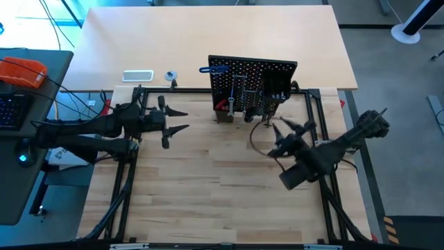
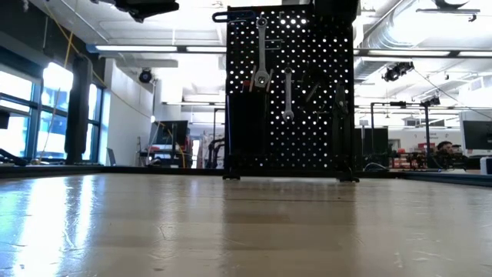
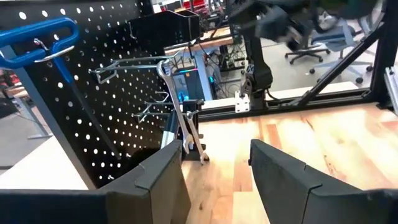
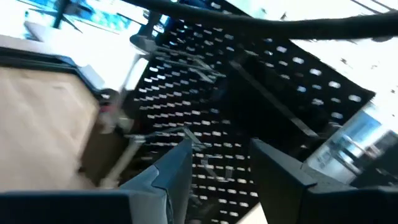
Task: Hang tools onto peg board
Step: Return to Home Position
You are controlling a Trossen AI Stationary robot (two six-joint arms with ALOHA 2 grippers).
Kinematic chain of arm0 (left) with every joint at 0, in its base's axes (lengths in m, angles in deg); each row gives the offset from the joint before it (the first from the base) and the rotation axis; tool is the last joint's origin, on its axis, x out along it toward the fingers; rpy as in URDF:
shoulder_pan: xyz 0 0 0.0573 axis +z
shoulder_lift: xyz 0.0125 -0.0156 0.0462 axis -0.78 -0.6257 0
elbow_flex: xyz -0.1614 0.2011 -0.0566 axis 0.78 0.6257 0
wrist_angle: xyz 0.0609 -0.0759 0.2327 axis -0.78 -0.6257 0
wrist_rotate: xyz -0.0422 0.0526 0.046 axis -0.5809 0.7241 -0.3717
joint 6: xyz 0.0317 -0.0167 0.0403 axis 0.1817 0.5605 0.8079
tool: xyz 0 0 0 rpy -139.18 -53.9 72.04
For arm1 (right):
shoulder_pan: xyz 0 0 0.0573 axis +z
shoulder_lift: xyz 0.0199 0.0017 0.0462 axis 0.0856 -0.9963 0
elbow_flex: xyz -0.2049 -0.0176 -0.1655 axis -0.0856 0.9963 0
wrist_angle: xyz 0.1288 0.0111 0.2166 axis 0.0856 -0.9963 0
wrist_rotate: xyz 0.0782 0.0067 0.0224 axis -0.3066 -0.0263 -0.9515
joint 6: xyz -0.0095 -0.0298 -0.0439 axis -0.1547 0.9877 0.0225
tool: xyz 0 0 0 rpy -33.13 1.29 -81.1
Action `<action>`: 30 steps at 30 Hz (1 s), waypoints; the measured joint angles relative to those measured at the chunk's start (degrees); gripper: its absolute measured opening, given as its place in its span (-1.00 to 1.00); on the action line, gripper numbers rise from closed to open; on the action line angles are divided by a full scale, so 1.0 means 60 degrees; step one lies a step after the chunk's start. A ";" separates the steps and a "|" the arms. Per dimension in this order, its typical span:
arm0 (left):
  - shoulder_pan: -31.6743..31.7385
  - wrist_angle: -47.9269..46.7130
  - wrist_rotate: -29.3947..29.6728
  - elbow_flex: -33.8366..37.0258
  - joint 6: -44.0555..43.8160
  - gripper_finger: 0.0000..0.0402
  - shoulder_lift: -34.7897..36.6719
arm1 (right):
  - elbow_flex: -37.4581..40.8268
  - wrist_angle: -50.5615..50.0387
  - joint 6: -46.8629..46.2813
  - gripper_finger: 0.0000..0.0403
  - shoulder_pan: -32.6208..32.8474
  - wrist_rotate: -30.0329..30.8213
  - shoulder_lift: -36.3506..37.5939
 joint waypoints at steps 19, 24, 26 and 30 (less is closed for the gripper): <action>0.0004 -0.0057 -0.1269 0.0000 0.0340 -0.09 0.0556 | 0.0000 0.7302 1.0473 -0.24 -0.2417 -0.5653 0.2915; -0.0018 -0.0687 -0.1737 0.0000 0.0125 -0.09 0.1226 | 0.0000 0.8604 1.2262 -0.24 -0.3249 -0.8548 0.2953; -0.0024 -0.1025 -0.1844 0.0000 0.0016 -0.09 0.1541 | 0.0000 0.8742 1.2515 -0.24 -0.3594 -0.9648 0.2935; -0.0025 -0.1738 -0.1840 0.0000 -0.0069 -0.09 0.2184 | 0.0058 0.8768 1.2840 -0.24 -0.4228 -1.0966 0.2938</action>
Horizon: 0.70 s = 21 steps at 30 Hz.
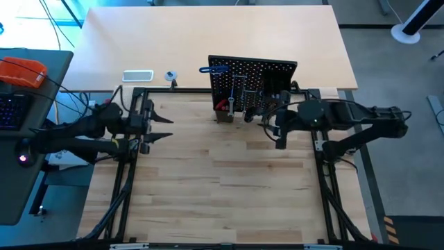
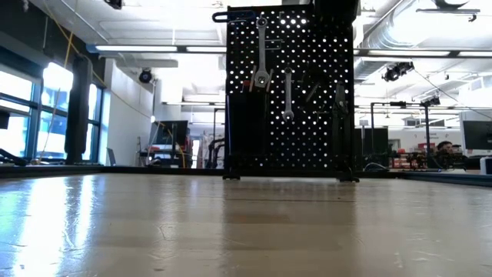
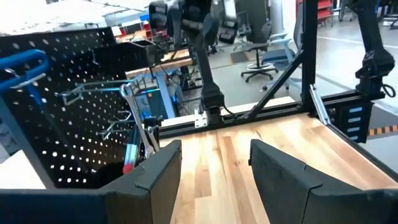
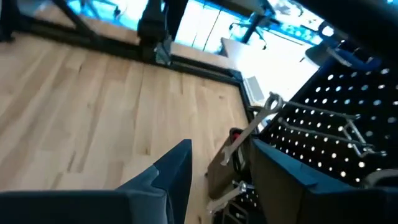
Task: Hang tools onto peg board
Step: Return to Home Position
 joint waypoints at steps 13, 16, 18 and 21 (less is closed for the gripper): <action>-0.0004 -0.1295 0.0105 0.0007 -0.0036 -0.09 0.1136 | 0.1233 0.1142 0.1108 -0.24 -0.2084 -0.3561 0.0067; -0.0004 -0.1102 0.0157 0.0349 -0.0024 -0.09 0.1207 | 0.1622 0.1605 0.1182 -0.24 -0.2492 -0.4253 0.0107; -0.0004 -0.0824 0.0349 0.0713 0.0017 -0.09 0.1295 | 0.1912 0.2025 0.1160 -0.24 -0.2688 -0.4638 0.0186; -0.0003 -0.0329 0.0623 0.1290 0.0042 -0.09 0.1490 | 0.2369 0.2585 0.1087 -0.24 -0.2873 -0.4960 0.0415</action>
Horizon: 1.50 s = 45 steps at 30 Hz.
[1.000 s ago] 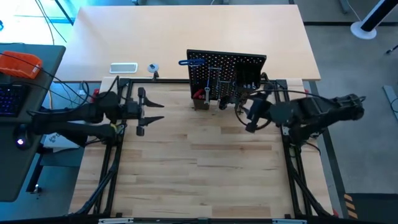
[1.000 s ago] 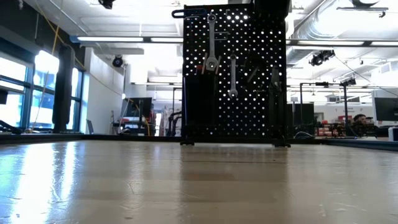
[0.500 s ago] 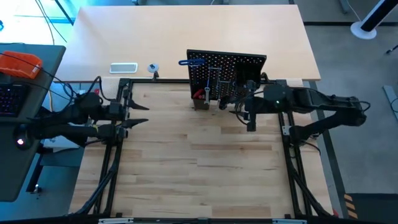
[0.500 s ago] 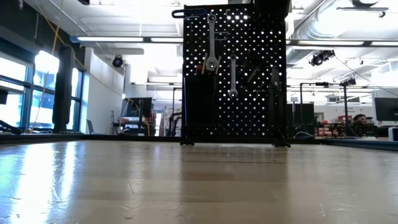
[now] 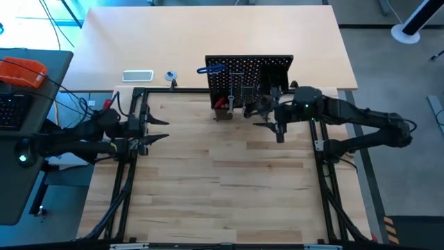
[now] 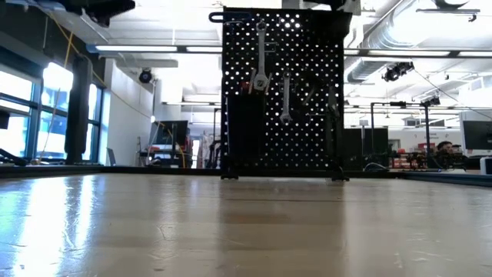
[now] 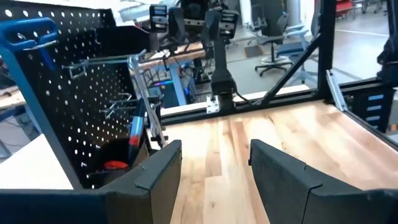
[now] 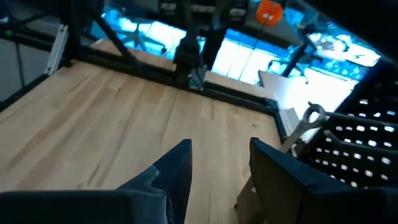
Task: Hang tools onto peg board
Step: Return to Home Position
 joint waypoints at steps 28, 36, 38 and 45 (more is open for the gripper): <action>0.0001 0.1267 0.0117 0.0794 -0.0430 -0.09 0.0135 | 0.3689 0.2457 -0.1997 -0.24 -0.0117 -0.1052 0.3010; -0.0015 0.2870 0.0309 0.2153 -0.0879 -0.09 0.0182 | 0.4865 0.3282 -0.2299 -0.24 0.0191 -0.1029 0.3694; -0.0015 0.3988 0.0221 0.2879 -0.1153 -0.09 0.0206 | 0.5761 0.4601 -0.2532 -0.24 0.0267 -0.0912 0.4025; -0.0015 0.5821 0.0232 0.4652 -0.1903 -0.09 0.0180 | 0.8462 0.7642 -0.3461 -0.24 0.0281 -0.0461 0.4886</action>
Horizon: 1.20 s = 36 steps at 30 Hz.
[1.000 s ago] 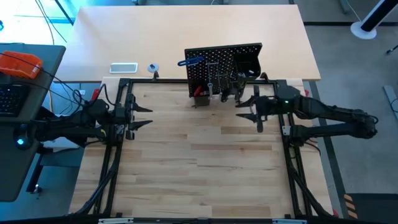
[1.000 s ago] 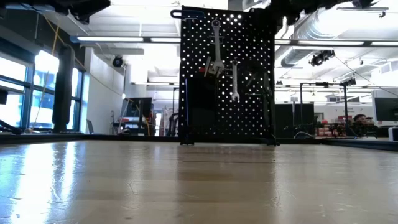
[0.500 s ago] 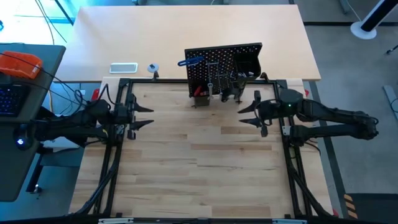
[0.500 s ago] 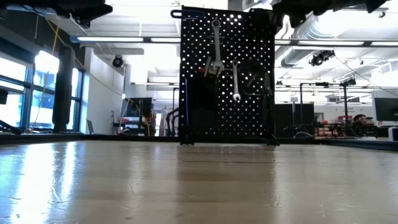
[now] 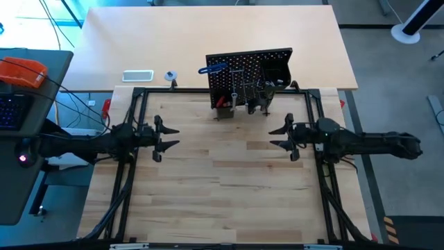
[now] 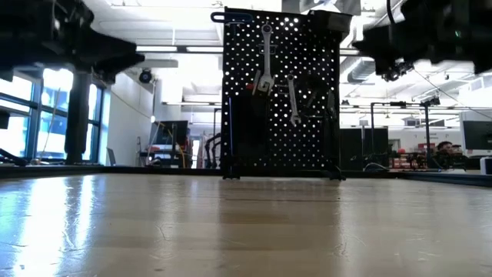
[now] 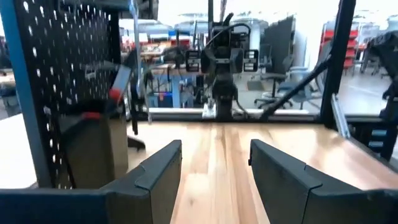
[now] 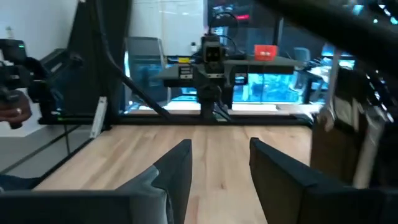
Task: Hang tools onto peg board
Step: Return to Home Position
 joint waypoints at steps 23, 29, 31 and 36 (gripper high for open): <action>0.0466 0.0432 0.0015 0.0448 0.0251 -0.09 0.0679 | 0.1831 -0.1140 0.0603 -0.24 -0.0923 0.0121 0.4366; 0.0466 0.0415 0.0210 0.0448 0.0302 -0.09 0.0681 | 0.1831 -0.2437 0.0830 -0.24 -0.1427 -0.0098 0.5506; 0.0466 0.0399 0.0218 0.0448 0.0306 -0.09 0.0685 | 0.1831 -0.2583 0.0826 -0.24 -0.1615 -0.0163 0.5574; 0.0466 0.0180 -0.0023 0.0448 0.0518 -0.09 0.0818 | 0.1831 -0.2849 0.0661 -0.24 -0.2126 -0.0234 0.5563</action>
